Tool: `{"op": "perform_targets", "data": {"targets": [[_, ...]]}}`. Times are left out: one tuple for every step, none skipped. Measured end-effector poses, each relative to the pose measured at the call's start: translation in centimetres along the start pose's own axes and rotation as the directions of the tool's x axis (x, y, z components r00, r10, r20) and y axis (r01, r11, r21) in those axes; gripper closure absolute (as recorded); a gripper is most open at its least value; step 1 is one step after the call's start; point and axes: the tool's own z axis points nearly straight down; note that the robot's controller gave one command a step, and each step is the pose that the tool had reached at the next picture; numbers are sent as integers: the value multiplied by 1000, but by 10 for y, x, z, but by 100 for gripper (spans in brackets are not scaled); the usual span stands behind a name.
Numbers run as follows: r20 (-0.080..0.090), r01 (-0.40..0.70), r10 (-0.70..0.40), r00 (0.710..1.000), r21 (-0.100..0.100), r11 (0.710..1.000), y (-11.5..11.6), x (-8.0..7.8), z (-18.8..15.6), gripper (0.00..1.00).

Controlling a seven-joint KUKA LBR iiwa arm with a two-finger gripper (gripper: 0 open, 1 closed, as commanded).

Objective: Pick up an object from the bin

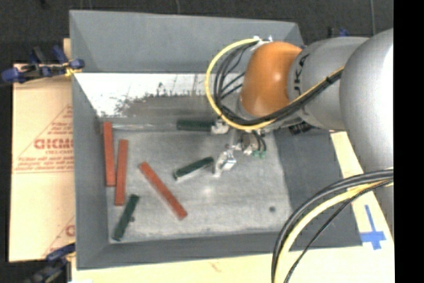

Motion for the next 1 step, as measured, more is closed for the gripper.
{"op": "perform_targets", "data": {"targets": [[-35, 5, -5, 999, -3, 1000, 2, 6, -1, 100]]}}
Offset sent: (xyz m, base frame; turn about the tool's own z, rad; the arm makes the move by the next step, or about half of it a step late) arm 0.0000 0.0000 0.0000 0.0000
